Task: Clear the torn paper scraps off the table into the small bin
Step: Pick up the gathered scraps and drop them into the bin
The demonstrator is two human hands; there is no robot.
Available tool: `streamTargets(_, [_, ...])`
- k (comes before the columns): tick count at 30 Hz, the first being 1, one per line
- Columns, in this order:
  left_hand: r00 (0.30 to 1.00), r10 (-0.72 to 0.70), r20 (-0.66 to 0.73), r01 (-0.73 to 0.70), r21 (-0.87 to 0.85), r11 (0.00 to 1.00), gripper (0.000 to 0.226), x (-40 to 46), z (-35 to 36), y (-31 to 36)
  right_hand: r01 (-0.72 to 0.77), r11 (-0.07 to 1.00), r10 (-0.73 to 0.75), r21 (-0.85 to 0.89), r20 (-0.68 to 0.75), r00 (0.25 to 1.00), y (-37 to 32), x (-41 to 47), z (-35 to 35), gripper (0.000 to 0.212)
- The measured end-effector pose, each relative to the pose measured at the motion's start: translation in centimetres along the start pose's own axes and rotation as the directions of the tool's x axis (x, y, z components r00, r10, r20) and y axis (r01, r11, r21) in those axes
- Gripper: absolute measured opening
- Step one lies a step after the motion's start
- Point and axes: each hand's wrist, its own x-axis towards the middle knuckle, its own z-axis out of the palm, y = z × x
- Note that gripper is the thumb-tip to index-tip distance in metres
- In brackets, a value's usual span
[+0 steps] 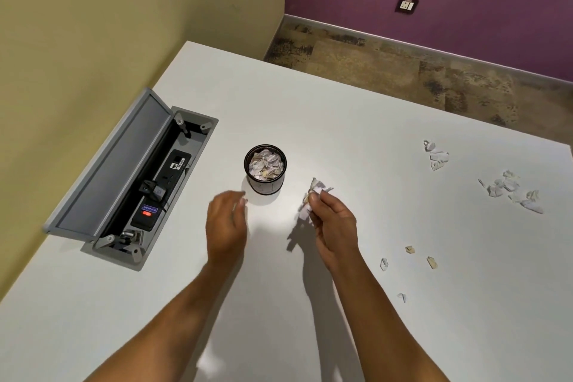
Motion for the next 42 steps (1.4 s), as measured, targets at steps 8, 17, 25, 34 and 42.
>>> streamTargets(8, [0.911,0.095,0.401,-0.233,0.311,0.921,0.048,-6.6,2.7,-5.6,0.117,0.979,-0.126,-0.166,-0.041,0.991,0.5,3.3,4.6,0.019])
streamTargets(17, [0.898,0.153,0.412,-0.311,0.349,0.884,0.045,-6.6,2.9,-5.8,0.451,0.419,-0.345,-0.788,0.321,0.882,0.8,5.8,9.8,0.011])
streamTargets(25, [0.897,0.138,0.420,-0.302,0.353,0.886,0.046,-6.5,2.7,-5.4,0.439,-0.311,-0.026,-0.843,0.469,0.883,1.9,7.8,12.2,0.024])
streamTargets(34, [0.892,0.112,0.439,-0.294,0.374,0.880,0.048,-6.5,2.6,-5.4,0.454,-0.411,0.102,-0.790,0.455,0.885,1.0,7.7,13.2,0.019])
streamTargets(42, [0.896,0.091,0.435,-0.279,0.390,0.878,0.048,-6.5,2.6,-5.2,0.551,-0.459,0.171,-0.697,0.540,0.824,-1.5,7.1,12.9,0.026])
